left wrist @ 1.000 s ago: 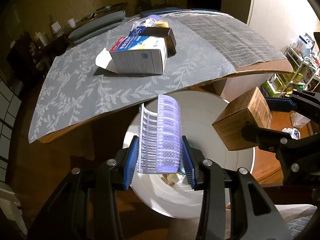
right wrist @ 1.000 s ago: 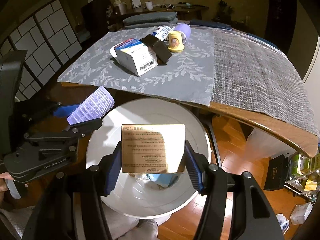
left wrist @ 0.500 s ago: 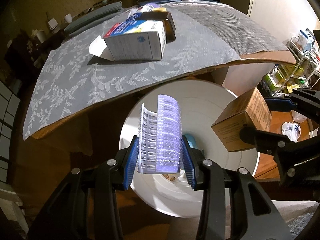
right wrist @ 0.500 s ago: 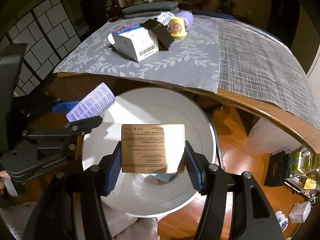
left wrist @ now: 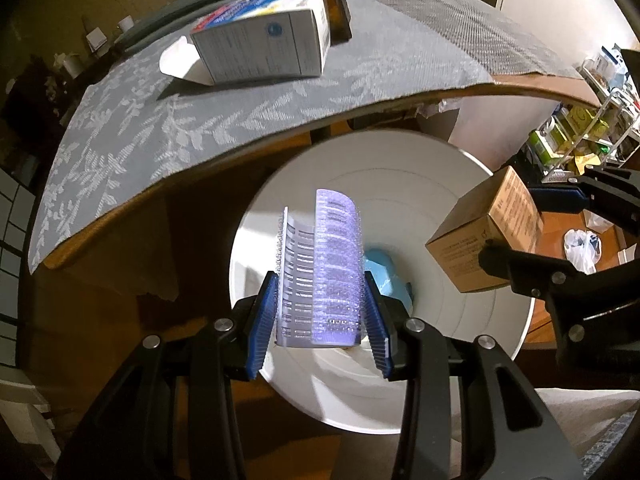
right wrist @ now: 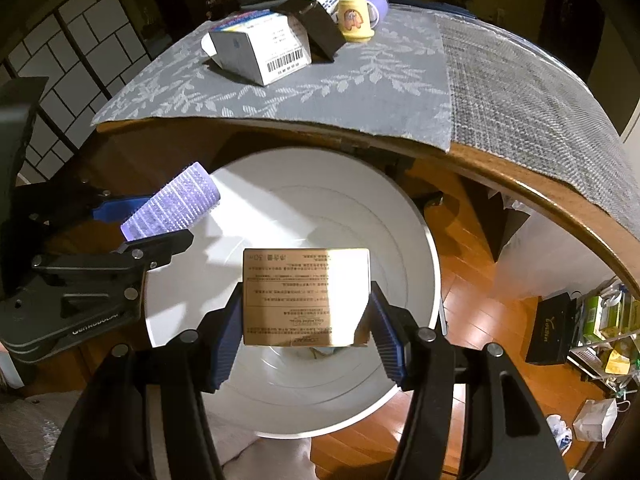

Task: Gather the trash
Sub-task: 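Carry the curler and cardboard box over the white trash bin with both tools, then open the left tool to drop the curler while the right tool drops the cardboard box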

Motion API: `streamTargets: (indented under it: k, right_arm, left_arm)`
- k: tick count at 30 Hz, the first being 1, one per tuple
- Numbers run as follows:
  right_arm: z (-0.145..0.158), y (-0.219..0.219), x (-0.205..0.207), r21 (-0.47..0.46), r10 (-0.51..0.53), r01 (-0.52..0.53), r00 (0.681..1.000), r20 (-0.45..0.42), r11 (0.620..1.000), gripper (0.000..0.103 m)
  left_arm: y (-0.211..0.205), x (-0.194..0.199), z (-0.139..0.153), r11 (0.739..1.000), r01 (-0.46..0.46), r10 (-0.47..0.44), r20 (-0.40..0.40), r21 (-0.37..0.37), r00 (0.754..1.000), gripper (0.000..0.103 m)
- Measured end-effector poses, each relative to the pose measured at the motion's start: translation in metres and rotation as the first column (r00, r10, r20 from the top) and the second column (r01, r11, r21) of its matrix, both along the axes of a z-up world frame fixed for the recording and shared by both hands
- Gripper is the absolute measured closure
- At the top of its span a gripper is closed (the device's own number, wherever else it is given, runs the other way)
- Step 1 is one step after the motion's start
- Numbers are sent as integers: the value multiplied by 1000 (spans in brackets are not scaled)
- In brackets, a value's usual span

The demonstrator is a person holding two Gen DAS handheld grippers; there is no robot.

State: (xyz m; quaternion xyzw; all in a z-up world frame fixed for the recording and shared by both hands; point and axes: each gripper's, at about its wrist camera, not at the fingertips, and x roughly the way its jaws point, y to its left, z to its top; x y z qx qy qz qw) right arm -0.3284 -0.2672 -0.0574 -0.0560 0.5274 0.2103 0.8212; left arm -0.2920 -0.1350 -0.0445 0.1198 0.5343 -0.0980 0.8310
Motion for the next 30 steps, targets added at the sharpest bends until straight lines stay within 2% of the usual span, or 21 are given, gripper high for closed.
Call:
streamTargets:
  k: [20, 30]
  right_arm:
    - [-33, 17, 8, -67, 3, -8, 998, -65, 998, 45]
    - [-46, 16, 13, -98, -7, -2, 996, -84, 995, 45]
  left_arm:
    - [9, 4, -36, 1000, 19, -19, -100, 3, 995, 60]
    - [7, 8, -44, 999, 35, -36, -125, -5, 991, 60]
